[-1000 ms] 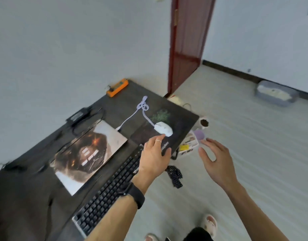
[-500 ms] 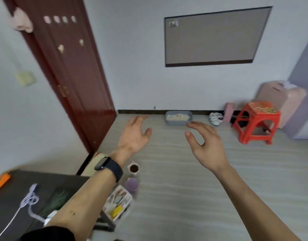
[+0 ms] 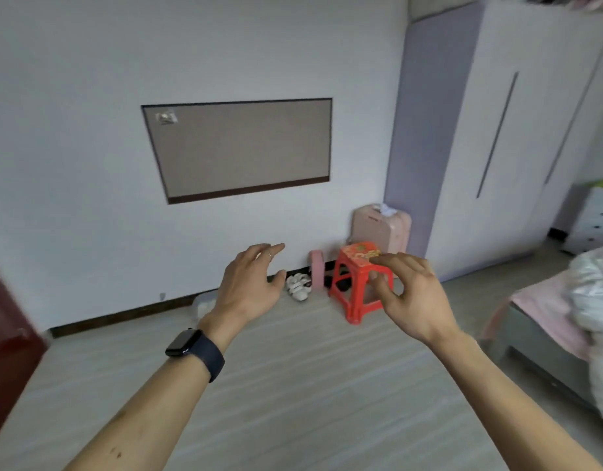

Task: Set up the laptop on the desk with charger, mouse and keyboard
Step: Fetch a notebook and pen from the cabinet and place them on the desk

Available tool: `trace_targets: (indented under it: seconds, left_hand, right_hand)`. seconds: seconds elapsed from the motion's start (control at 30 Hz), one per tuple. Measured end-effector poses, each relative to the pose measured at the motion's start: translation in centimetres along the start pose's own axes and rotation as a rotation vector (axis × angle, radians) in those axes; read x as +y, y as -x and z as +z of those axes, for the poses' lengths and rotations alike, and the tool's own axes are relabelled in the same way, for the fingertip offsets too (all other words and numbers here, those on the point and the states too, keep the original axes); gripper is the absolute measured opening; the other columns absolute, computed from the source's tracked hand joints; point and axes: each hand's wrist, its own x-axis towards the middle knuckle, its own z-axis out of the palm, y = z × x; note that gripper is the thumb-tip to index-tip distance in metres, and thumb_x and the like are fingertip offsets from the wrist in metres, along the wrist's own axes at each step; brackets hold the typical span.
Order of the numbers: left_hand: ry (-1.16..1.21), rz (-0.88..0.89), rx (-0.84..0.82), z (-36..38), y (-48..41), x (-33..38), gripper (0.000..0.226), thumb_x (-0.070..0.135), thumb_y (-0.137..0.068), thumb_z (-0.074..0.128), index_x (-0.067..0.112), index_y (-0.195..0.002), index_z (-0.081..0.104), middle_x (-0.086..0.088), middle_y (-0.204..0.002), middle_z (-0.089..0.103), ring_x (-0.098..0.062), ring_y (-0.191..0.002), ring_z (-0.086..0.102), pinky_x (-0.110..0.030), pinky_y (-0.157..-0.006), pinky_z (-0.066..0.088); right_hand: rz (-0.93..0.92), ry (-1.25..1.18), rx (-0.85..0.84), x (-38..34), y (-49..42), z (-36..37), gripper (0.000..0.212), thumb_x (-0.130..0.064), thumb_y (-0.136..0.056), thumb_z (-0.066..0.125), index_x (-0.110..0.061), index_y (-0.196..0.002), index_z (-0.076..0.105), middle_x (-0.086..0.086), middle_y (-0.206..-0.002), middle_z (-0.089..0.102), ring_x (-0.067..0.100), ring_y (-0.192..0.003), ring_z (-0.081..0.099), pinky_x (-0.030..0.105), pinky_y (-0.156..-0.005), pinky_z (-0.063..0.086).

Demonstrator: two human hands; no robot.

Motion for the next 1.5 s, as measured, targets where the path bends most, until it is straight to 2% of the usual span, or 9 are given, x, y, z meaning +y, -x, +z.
trace_targets:
  seconds: [0.17, 0.3, 0.43, 0.57, 0.7, 0.93, 1.07, 1.27, 1.5]
  left_hand:
    - [0.104, 0.123, -0.059, 4.7, -11.2, 0.6, 0.051, 0.031, -0.096, 0.054, 0.031, -0.146, 0.045, 0.008, -0.149, 0.044, -0.016, -0.136, 0.041, -0.032, -0.112, 0.034]
    - [0.116, 0.241, -0.146, 8.0, -20.0, 2.2, 0.051, 0.032, -0.096, 0.052, 0.031, -0.146, 0.043, 0.008, -0.149, 0.043, -0.016, -0.135, 0.041, -0.035, -0.113, 0.034]
    - [0.105, 0.366, -0.158, 10.9, -28.6, 5.5, 0.052, 0.036, -0.096, 0.052, 0.031, -0.146, 0.042, 0.006, -0.149, 0.043, -0.018, -0.131, 0.045, -0.037, -0.111, 0.036]
    - [0.099, 0.457, -0.139, 13.9, -36.6, 9.4, 0.055, 0.03, -0.095, 0.054, 0.029, -0.148, 0.04, 0.006, -0.152, 0.04, -0.019, -0.137, 0.041, -0.033, -0.111, 0.033]
    - [0.108, 0.495, -0.125, 17.7, -44.6, 13.0, 0.054, 0.031, -0.096, 0.052, 0.03, -0.149, 0.039, 0.006, -0.15, 0.041, -0.019, -0.135, 0.041, -0.033, -0.109, 0.034]
    - [0.179, 0.481, -0.064, 23.4, -59.1, 19.2, 0.053, 0.032, -0.097, 0.051, 0.03, -0.149, 0.039, 0.006, -0.152, 0.04, -0.018, -0.139, 0.038, -0.034, -0.111, 0.033]
    - [0.197, 0.495, -0.064, 28.5, -68.4, 21.8, 0.053, 0.032, -0.097, 0.051, 0.031, -0.148, 0.04, 0.008, -0.151, 0.041, -0.017, -0.137, 0.039, -0.033, -0.11, 0.033]
    - [0.233, 0.539, -0.074, 36.9, -80.8, 24.8, 0.053, 0.032, -0.097, 0.052, 0.031, -0.148, 0.039, 0.009, -0.15, 0.041, -0.017, -0.137, 0.039, -0.032, -0.111, 0.033]
    - [0.273, 0.685, -0.173, 46.4, -96.8, 33.8, 0.05, 0.033, -0.097, 0.051, 0.031, -0.147, 0.04, 0.008, -0.148, 0.041, -0.018, -0.136, 0.039, -0.035, -0.112, 0.032]
  right_hand:
    - [0.105, 0.148, 0.08, 5.5, -7.3, 0.1, 0.04, -0.053, -0.092, 0.047, -0.033, -0.119, 0.069, -0.013, -0.124, 0.067, 0.021, -0.124, 0.052, 0.027, -0.102, 0.041]
    - [0.181, 0.266, 0.156, 9.2, -12.4, -0.6, 0.036, -0.047, -0.093, 0.052, -0.03, -0.119, 0.07, -0.01, -0.123, 0.069, 0.024, -0.122, 0.053, 0.035, -0.102, 0.045]
    - [0.251, 0.347, 0.235, 13.5, -17.0, -2.0, 0.026, -0.034, -0.094, 0.065, -0.026, -0.118, 0.071, -0.006, -0.12, 0.07, 0.028, -0.119, 0.054, 0.033, -0.102, 0.042]
    - [0.295, 0.379, 0.266, 18.7, -21.5, -2.8, 0.029, -0.039, -0.095, 0.06, -0.029, -0.12, 0.07, -0.008, -0.121, 0.069, 0.027, -0.121, 0.054, 0.039, -0.102, 0.045]
    - [0.309, 0.383, 0.292, 24.7, -26.7, -3.2, 0.029, -0.039, -0.095, 0.06, -0.03, -0.122, 0.068, -0.009, -0.125, 0.068, 0.026, -0.124, 0.051, 0.043, -0.101, 0.046]
    - [0.324, 0.394, 0.282, 36.4, -38.5, -4.5, 0.032, -0.04, -0.098, 0.057, -0.032, -0.127, 0.065, -0.011, -0.131, 0.064, 0.021, -0.131, 0.043, 0.032, -0.097, 0.039]
    - [0.322, 0.429, 0.254, 44.0, -46.4, -4.1, 0.034, -0.041, -0.098, 0.055, -0.032, -0.129, 0.064, -0.011, -0.132, 0.063, 0.022, -0.132, 0.043, 0.036, -0.101, 0.04]
    - [0.352, 0.489, 0.306, 53.9, -54.6, -3.4, 0.034, -0.043, -0.097, 0.056, -0.033, -0.129, 0.064, -0.009, -0.131, 0.064, 0.022, -0.131, 0.045, 0.037, -0.097, 0.044]
    - [0.49, 0.601, 0.315, 66.5, -63.2, -4.2, 0.04, -0.049, -0.096, 0.05, -0.033, -0.131, 0.061, -0.005, -0.13, 0.065, 0.028, -0.128, 0.05, 0.047, -0.1, 0.048]
